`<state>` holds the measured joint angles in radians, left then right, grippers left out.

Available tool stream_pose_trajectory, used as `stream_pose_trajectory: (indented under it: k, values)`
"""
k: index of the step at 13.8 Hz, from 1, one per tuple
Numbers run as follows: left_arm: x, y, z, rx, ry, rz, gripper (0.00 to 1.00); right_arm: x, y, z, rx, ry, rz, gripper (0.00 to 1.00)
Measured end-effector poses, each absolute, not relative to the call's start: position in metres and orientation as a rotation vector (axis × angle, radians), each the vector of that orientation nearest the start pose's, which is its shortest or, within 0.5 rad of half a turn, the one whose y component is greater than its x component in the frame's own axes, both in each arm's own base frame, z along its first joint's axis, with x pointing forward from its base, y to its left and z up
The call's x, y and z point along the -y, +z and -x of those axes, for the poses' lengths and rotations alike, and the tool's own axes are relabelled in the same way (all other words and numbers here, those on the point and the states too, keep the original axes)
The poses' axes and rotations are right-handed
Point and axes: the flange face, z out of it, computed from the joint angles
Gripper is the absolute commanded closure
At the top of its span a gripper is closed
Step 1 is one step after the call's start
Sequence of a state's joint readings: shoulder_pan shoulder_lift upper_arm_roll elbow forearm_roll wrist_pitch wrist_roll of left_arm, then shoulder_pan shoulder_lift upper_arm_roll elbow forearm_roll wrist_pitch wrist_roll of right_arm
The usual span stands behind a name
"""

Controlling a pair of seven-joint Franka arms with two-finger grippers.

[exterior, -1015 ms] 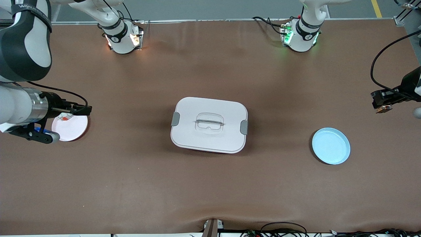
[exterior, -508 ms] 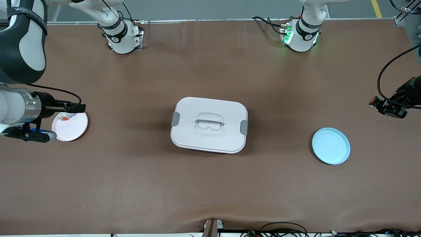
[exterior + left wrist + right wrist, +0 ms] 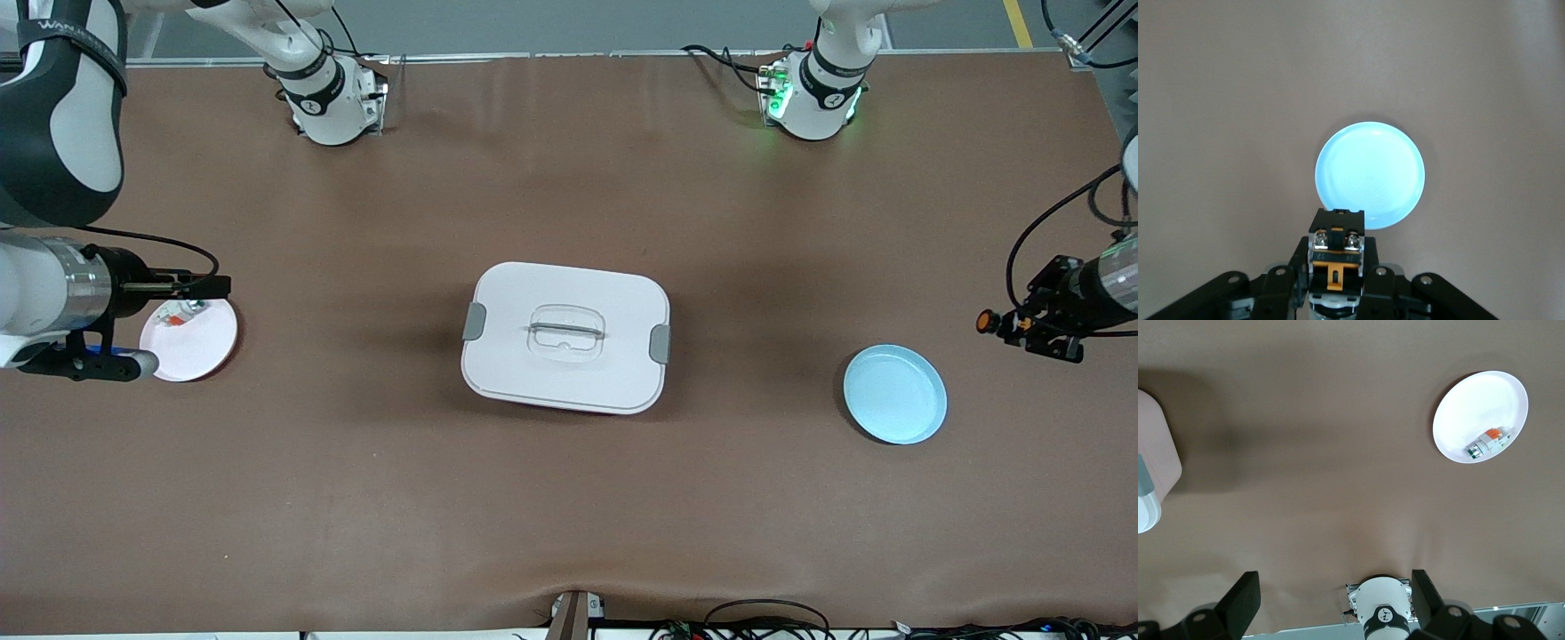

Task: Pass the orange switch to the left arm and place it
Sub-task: 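Carry the switch to the blue plate while the right gripper withdraws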

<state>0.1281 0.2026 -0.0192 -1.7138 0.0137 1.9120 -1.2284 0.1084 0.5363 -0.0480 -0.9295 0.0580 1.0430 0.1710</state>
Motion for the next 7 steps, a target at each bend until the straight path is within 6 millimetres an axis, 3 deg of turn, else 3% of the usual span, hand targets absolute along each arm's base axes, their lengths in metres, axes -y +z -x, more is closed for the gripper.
stream_pose_trajectory:
  k: [4,7]
  values:
    - [-0.080,0.400,-0.611,2.022,0.046,2.427,1.00,-0.057,0.551,-0.639,-0.133,0.668,3.085,0.00]
    - [-0.083,0.360,-0.617,2.070,0.060,2.382,1.00,-0.057,0.550,-0.639,-0.133,0.672,3.088,0.00]
